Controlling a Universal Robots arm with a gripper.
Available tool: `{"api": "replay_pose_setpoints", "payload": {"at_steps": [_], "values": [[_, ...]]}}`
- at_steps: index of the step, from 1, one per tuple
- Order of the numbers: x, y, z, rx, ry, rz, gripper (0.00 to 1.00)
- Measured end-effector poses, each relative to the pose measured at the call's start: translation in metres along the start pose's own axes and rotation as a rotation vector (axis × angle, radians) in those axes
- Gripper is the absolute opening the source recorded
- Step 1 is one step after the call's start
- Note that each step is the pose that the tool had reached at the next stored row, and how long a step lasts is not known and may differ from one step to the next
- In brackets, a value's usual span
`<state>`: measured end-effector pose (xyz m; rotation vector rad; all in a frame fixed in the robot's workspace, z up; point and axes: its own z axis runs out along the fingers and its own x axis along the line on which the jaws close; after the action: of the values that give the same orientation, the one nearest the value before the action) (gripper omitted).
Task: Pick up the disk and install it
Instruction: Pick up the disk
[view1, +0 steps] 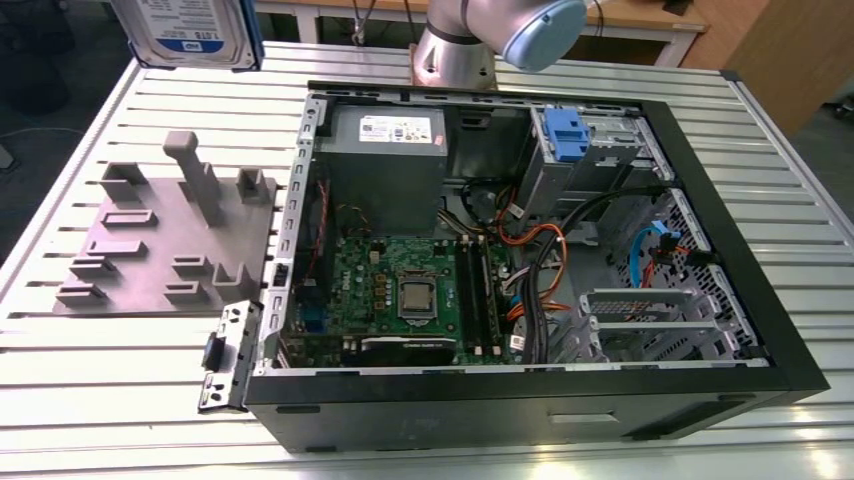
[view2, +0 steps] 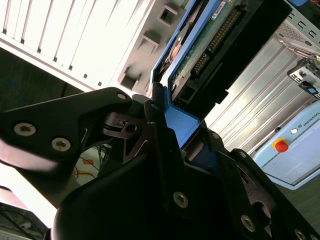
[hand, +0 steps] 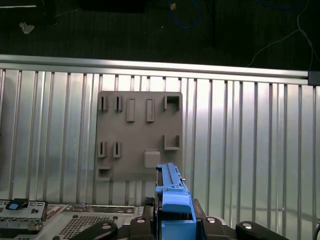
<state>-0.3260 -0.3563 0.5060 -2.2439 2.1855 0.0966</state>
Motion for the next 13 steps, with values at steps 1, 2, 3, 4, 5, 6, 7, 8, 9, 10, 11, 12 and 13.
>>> {"api": "replay_pose_setpoints", "payload": {"at_steps": [1,2,3,4,5,6,7,8,9,10,11,12,13], "values": [[0.0000,-0.0004,-0.0001,-0.0001,0.0001,0.000,0.37],[0.0000,-0.0007,0.0000,-0.0001,0.0000,0.000,0.37],[0.0000,-0.0011,-0.0001,0.0000,0.0000,0.000,0.37],[0.0000,-0.0016,-0.0001,-0.0001,0.0000,0.000,0.37],[0.0000,-0.0020,-0.0001,-0.0001,0.0001,0.000,0.37],[0.0000,-0.0024,-0.0001,0.0000,0.0000,0.000,0.37],[0.0001,-0.0027,-0.0001,0.0000,0.0000,0.000,0.37],[0.0001,-0.0031,-0.0002,-0.0001,0.0000,0.000,0.37],[0.0001,-0.0035,-0.0001,0.0000,0.0000,0.000,0.37],[0.0001,-0.0039,-0.0002,0.0000,0.0000,0.000,0.37],[0.0001,-0.0044,-0.0002,-0.0001,0.0001,0.000,0.37],[0.0001,-0.0047,-0.0002,0.0000,0.0000,0.000,0.37],[0.0001,-0.0051,-0.0002,0.0000,0.0001,0.000,0.37]]}}
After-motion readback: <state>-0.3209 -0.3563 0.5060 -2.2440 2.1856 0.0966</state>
